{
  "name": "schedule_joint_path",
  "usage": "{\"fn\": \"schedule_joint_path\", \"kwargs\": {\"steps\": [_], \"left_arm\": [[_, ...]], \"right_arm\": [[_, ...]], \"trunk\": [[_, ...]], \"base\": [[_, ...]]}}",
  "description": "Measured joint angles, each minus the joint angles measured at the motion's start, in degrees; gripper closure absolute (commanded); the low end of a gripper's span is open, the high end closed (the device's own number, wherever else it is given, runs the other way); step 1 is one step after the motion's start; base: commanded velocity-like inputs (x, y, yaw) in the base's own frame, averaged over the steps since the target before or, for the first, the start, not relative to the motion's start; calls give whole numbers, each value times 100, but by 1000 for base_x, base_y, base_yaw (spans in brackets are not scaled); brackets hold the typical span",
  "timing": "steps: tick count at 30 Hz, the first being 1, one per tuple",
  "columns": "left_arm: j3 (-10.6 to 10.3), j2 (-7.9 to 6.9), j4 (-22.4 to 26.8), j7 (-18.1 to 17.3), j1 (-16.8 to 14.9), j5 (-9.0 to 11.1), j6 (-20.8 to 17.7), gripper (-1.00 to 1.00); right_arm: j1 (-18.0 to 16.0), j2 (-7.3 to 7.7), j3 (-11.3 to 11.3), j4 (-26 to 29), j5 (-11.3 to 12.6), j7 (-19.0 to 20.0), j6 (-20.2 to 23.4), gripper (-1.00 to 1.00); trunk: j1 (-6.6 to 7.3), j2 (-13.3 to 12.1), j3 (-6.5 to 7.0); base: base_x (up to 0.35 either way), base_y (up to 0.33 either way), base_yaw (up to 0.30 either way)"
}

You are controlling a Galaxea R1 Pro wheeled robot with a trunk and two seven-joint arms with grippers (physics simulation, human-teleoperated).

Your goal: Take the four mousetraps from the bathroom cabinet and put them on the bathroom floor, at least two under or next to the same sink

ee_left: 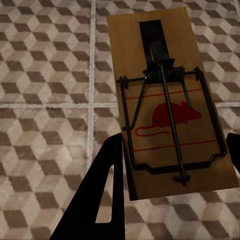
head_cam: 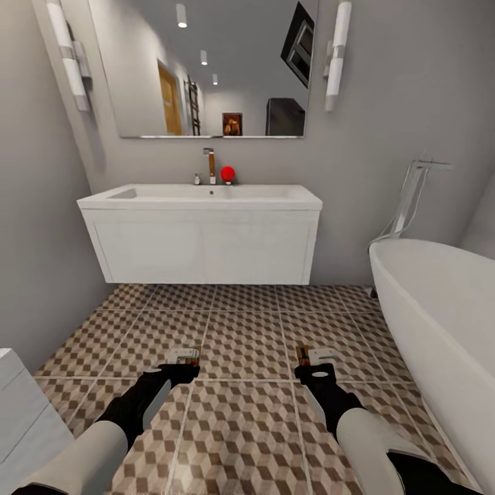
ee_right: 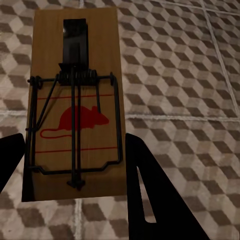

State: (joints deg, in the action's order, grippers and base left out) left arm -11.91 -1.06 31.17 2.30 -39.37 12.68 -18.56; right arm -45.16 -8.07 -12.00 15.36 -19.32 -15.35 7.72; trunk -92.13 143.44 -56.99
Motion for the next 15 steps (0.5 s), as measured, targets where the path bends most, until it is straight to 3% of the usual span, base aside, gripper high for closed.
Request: {"fn": "schedule_joint_path", "kwargs": {"steps": [8,15], "left_arm": [[-7,0,45,4,-1,-4,1,100],[0,0,-20,7,-1,-5,1,100]], "right_arm": [[0,5,0,1,1,0,-10,100],[0,3,0,1,1,0,-18,100]], "trunk": [[1,0,-29],[3,0,-32]], "base": [[20,0,25],[240,0,3]]}}
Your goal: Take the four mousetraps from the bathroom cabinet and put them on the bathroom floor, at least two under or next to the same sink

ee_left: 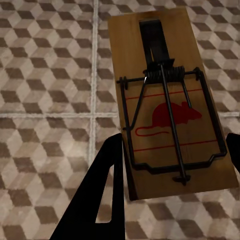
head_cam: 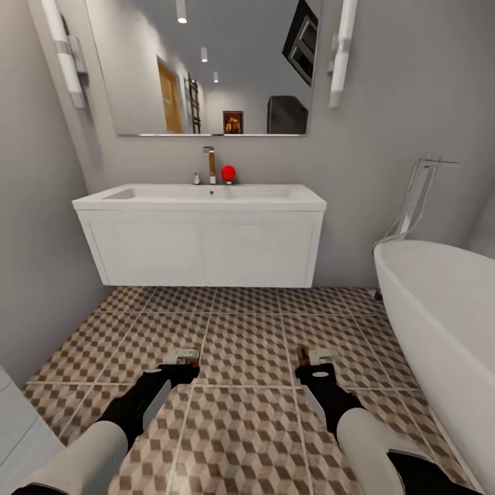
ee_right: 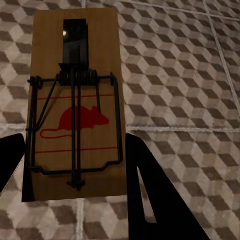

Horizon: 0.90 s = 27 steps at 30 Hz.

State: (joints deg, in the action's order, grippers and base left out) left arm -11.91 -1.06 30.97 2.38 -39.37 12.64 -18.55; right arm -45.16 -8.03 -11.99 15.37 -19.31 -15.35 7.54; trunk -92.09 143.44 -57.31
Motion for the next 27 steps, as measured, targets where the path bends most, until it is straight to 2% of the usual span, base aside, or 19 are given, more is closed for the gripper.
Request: {"fn": "schedule_joint_path", "kwargs": {"steps": [27], "left_arm": [[-7,0,10,-7,-1,-8,9,100]], "right_arm": [[0,9,0,0,9,15,-18,100]], "trunk": [[-1,0,0]], "base": [[303,0,0]]}}
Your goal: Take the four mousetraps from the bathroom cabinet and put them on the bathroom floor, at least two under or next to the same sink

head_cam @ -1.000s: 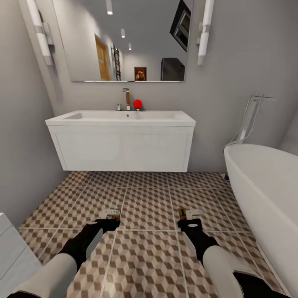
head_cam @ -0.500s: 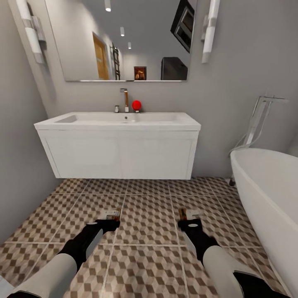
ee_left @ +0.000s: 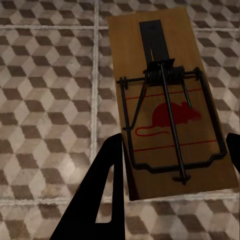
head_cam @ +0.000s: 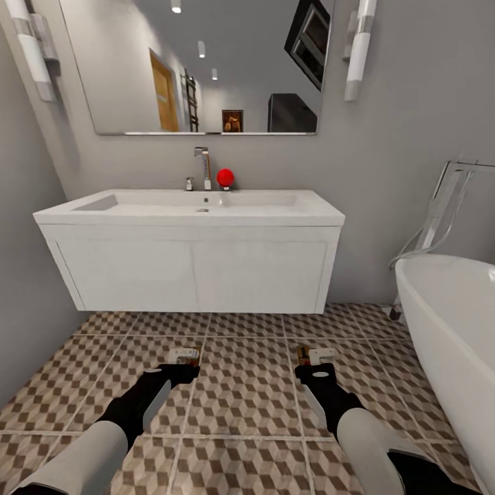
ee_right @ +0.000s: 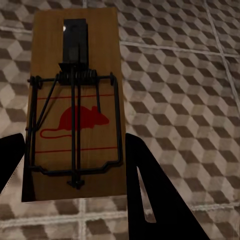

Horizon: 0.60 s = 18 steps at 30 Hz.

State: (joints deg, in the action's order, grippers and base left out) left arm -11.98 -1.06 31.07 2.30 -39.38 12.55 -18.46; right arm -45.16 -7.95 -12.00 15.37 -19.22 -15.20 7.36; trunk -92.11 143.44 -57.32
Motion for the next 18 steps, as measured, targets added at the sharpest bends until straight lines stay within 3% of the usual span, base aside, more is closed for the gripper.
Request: {"fn": "schedule_joint_path", "kwargs": {"steps": [18], "left_arm": [[-1,-1,38,0,-2,8,0,100]], "right_arm": [[0,2,0,0,-1,8,-1,100]], "trunk": [[-2,0,0]], "base": [[21,0,0]]}}
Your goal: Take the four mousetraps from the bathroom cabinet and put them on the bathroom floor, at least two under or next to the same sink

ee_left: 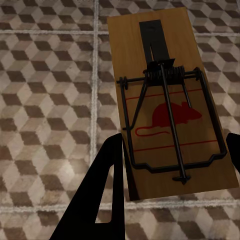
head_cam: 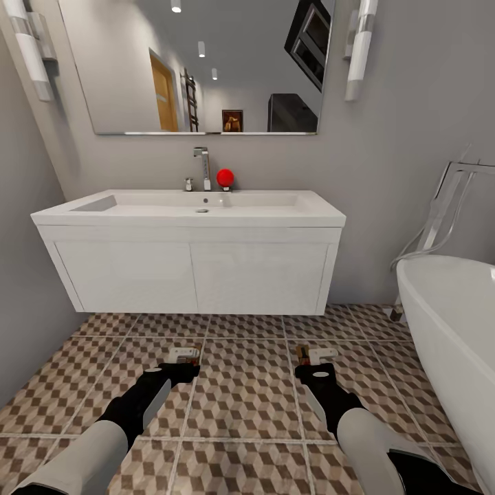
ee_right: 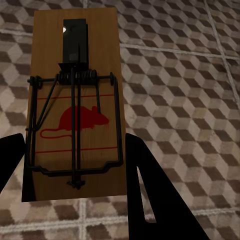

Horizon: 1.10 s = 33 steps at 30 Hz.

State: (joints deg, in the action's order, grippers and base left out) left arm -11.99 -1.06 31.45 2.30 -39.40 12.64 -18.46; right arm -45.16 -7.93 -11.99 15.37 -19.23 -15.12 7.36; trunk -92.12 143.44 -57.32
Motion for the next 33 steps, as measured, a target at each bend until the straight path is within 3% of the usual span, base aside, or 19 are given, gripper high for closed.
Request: {"fn": "schedule_joint_path", "kwargs": {"steps": [33], "left_arm": [[0,0,1,0,2,1,-1,100]], "right_arm": [[0,-2,-9,8,8,-14,10,100]], "trunk": [[0,0,-18]], "base": [[0,0,20]]}}
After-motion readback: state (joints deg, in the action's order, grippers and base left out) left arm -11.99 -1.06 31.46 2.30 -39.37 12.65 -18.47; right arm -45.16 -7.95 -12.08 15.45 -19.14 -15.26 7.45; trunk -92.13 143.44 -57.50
